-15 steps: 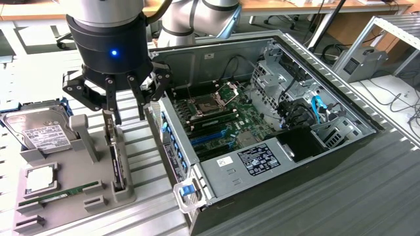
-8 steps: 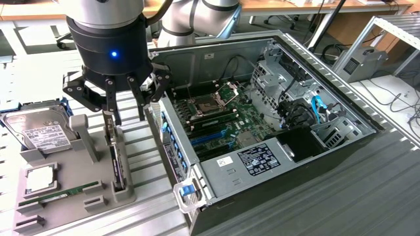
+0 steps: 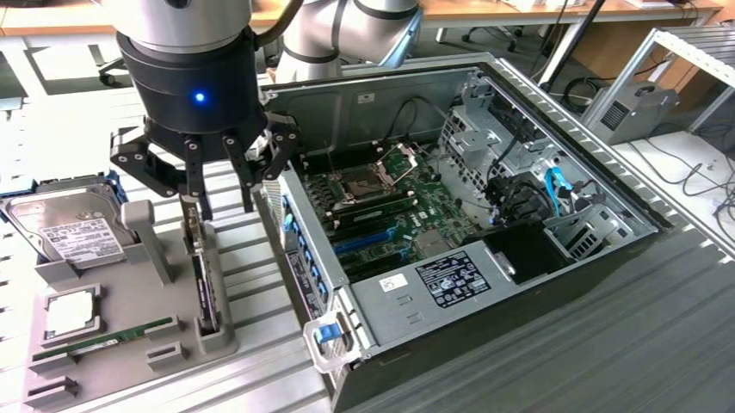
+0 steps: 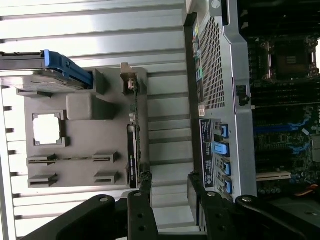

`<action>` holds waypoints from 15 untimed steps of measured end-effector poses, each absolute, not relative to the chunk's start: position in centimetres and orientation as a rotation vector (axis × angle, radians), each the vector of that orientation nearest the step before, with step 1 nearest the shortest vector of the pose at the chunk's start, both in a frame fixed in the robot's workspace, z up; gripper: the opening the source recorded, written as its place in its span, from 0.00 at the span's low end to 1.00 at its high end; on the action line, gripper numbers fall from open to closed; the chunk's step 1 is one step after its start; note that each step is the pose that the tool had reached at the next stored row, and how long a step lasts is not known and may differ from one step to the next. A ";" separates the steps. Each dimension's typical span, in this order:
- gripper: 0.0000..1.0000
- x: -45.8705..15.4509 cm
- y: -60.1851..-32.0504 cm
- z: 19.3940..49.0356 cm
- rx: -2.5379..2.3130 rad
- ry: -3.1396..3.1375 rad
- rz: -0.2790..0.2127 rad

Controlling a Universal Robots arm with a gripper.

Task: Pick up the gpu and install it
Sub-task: 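Pick up the gpu and move the gpu toward the slot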

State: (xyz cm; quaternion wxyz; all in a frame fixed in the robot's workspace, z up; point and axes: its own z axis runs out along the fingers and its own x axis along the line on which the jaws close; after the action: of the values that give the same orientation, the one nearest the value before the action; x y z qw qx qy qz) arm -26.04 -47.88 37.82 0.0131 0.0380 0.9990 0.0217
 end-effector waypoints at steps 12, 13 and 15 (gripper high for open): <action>0.42 -26.1 -47.9 37.5 0.119 3.112 0.068; 0.42 -26.1 -47.9 37.5 0.119 3.112 0.068; 0.42 -26.1 -47.9 37.5 0.119 3.112 0.068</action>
State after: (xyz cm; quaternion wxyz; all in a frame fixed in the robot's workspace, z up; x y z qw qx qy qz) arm -26.06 -47.88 37.46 0.0131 0.0380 0.9990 0.0217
